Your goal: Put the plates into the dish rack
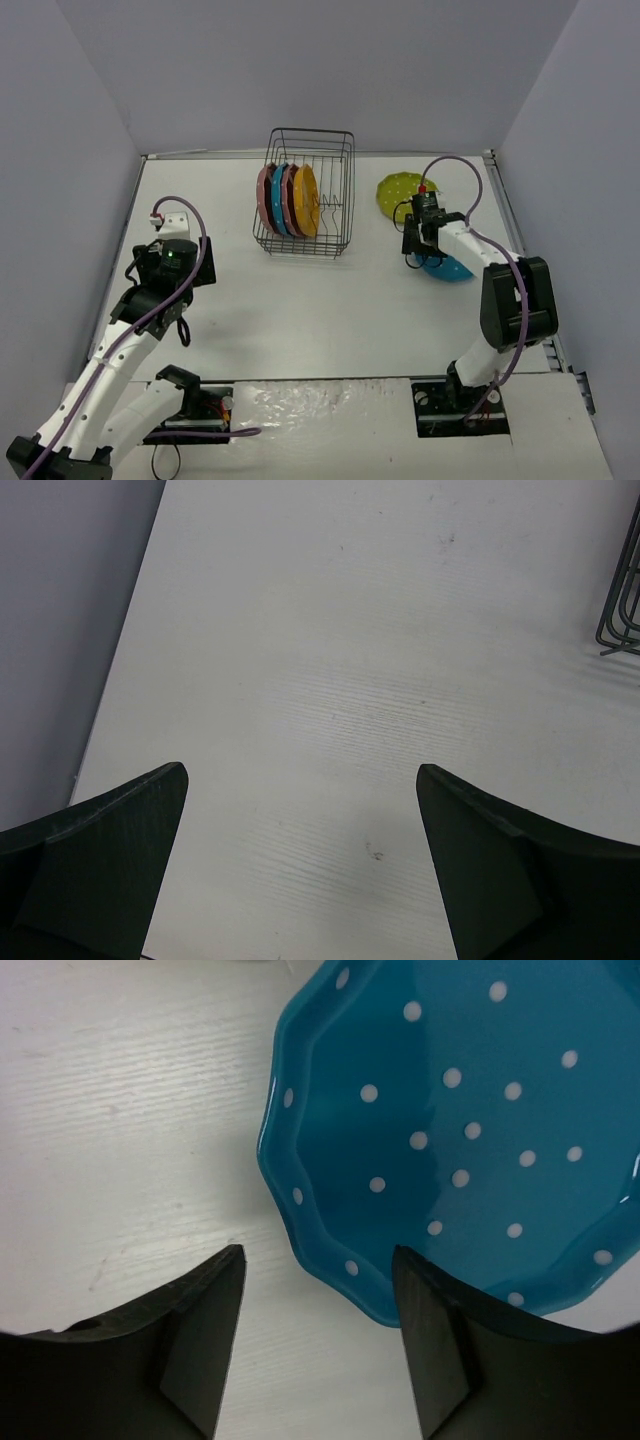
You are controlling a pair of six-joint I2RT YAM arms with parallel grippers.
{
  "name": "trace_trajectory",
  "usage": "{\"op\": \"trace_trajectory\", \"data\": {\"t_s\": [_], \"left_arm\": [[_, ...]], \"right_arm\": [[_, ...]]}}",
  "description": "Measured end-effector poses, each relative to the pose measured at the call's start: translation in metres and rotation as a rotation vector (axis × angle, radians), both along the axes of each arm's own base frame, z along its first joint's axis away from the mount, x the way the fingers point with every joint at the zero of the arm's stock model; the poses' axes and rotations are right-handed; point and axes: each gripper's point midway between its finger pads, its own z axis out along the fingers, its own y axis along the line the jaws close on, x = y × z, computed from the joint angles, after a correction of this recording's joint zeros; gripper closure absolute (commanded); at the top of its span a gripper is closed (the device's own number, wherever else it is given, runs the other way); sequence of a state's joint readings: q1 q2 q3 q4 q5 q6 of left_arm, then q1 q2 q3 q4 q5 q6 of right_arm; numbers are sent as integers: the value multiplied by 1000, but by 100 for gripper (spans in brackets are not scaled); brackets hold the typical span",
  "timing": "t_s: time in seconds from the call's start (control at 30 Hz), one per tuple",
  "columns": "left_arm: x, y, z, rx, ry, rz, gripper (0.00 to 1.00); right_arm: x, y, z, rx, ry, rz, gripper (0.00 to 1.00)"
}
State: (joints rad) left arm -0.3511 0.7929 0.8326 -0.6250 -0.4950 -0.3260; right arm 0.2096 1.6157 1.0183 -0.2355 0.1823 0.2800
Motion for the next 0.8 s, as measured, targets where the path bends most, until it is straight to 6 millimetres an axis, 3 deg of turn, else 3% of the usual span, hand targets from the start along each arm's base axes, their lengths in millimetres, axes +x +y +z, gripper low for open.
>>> {"op": "trace_trajectory", "data": {"t_s": [0.17, 0.8], "left_arm": [[0, 0, -2, 1, 4, 0, 3], [-1, 1, -2, 2, 3, 1, 3]], "right_arm": [[2, -1, -25, -31, 90, 55, 58], [13, 7, -42, -175, 127, 163, 76]]}}
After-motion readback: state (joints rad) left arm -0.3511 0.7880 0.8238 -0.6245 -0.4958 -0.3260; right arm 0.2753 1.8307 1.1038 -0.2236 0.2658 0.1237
